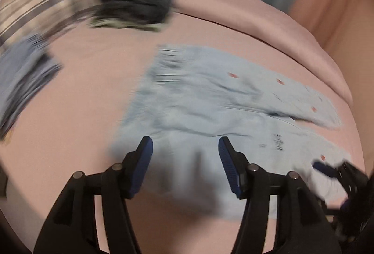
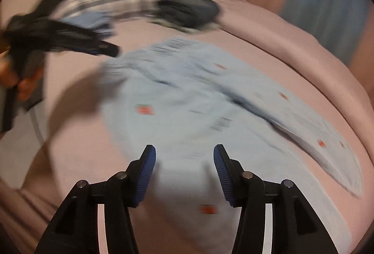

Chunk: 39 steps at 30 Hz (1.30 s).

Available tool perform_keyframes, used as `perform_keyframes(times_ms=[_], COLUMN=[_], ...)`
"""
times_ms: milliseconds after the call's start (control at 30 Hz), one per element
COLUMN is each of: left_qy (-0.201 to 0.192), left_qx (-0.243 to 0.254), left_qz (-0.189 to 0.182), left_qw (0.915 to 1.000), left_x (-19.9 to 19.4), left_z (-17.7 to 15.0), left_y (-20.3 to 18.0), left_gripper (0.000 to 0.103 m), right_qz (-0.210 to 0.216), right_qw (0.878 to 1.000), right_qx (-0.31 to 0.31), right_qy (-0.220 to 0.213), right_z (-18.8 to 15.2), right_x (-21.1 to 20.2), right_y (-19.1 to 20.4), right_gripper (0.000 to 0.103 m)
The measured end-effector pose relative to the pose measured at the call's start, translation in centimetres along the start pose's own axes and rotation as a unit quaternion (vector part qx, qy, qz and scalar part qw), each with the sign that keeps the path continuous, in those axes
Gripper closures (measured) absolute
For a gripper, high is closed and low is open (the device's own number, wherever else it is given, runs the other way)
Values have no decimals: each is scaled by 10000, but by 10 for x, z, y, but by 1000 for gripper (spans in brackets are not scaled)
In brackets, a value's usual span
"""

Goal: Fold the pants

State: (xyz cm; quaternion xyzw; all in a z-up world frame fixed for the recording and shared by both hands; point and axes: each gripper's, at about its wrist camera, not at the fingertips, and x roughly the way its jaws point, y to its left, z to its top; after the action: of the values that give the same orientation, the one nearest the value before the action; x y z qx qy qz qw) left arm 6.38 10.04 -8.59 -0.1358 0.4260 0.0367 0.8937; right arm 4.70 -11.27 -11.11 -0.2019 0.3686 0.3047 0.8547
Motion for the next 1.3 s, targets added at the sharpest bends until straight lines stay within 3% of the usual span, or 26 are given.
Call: perform_keyframes(times_ms=[67, 167, 233, 300, 433, 467, 533, 700, 800, 867, 933, 1133, 1300], left_qy=[175, 804, 519, 564, 666, 625, 413, 164, 148, 123, 164, 584, 1287], left_qx=[370, 892, 1102, 1328, 1133, 1099, 1133, 1065, 921, 940, 940, 1411, 1399], left_qz=[-8, 473, 178, 239, -156, -157, -41, -107, 25, 329, 339, -222, -345], left_qw=[9992, 9916, 9924, 9893, 9912, 9919, 9927, 9941, 9956, 9950, 9949, 9880, 9812], left_x=[28, 69, 61, 52, 38, 38, 40, 72, 91, 107, 119, 148, 182], left_z=[0, -17, -28, -35, -27, -20, -1, 59, 90, 115, 132, 177, 188], left_y=[-18, -20, -10, 0, 18, 19, 5, -3, 2, 12, 19, 28, 48], left_gripper=[45, 45, 45, 41, 42, 41, 28, 27, 27, 27, 27, 27, 27], right_qz=[18, -332, -116, -191, -376, -366, -360, 220, 240, 309, 336, 446, 688], right_qw=[9993, 9950, 9946, 9906, 9758, 9738, 9770, 9816, 9873, 9889, 9925, 9958, 9877], right_qx=[309, 522, 781, 1071, 1817, 1952, 1924, 1865, 1556, 1438, 1153, 488, 286], right_qy=[189, 788, 676, 832, 1156, 1109, 849, 335, 206, 225, 214, 631, 1371], right_z=[-7, -37, -62, -85, -103, -100, -86, -27, 12, 40, 65, 121, 125], right_x=[13, 30, 16, 2, -14, -16, -18, 17, 47, 67, 85, 128, 169], right_y=[-17, -39, -58, -80, -133, -142, -148, -151, -155, -159, -165, -188, -207], right_gripper=[52, 52, 51, 51, 51, 50, 50, 50, 49, 49, 49, 47, 43])
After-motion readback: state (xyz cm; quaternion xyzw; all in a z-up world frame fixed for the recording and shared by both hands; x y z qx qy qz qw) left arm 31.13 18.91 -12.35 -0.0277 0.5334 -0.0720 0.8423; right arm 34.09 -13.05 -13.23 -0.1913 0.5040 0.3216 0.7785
